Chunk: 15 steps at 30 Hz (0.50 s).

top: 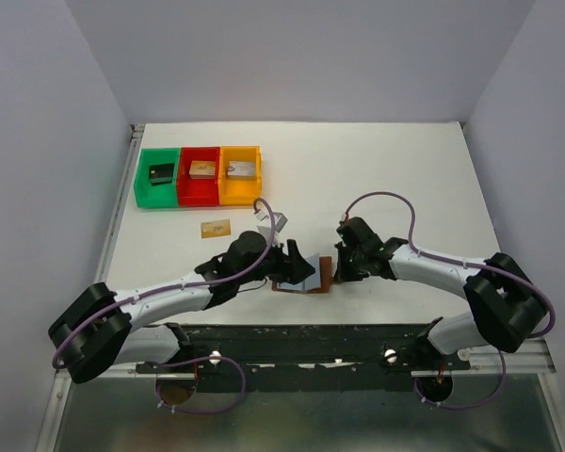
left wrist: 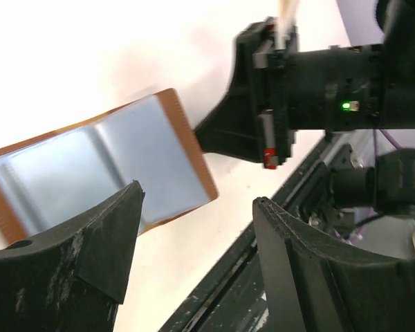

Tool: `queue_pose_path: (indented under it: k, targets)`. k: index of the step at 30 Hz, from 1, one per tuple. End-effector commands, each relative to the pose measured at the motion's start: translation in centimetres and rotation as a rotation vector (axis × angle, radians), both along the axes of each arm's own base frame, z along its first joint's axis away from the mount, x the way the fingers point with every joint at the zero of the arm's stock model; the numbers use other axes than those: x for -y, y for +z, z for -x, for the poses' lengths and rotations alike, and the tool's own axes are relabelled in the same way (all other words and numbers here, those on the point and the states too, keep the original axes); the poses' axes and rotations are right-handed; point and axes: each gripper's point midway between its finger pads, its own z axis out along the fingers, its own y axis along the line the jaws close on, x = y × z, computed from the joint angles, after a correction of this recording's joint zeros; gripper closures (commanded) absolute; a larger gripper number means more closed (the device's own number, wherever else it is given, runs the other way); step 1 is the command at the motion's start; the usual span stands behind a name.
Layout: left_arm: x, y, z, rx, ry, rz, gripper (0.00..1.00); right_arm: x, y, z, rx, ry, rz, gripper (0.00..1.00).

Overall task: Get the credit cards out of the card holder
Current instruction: Remove the credit card from the card holder.

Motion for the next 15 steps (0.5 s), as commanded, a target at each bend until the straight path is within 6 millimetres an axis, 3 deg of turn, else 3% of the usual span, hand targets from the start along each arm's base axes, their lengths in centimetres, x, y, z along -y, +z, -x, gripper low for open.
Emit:
queue_pose_path:
  k: [1,6,15]
  targets:
    - [-4.4,-1.8,-1.4,-0.015,0.201,-0.084,0.24,1.6,-2.2,0.7,-0.058,-0.047,0.051,1.0]
    - [-5.5,-2.7,-1.5,-0.049,0.23,-0.07,0.24,1.4,-1.6,0.2,-0.034,-0.05,0.038,1.0]
    - [-4.8,-5.6,-1.2,-0.131,0.198,-0.109,0.24,2.1,-0.9,0.4,-0.022,-0.044,0.059,1.0]
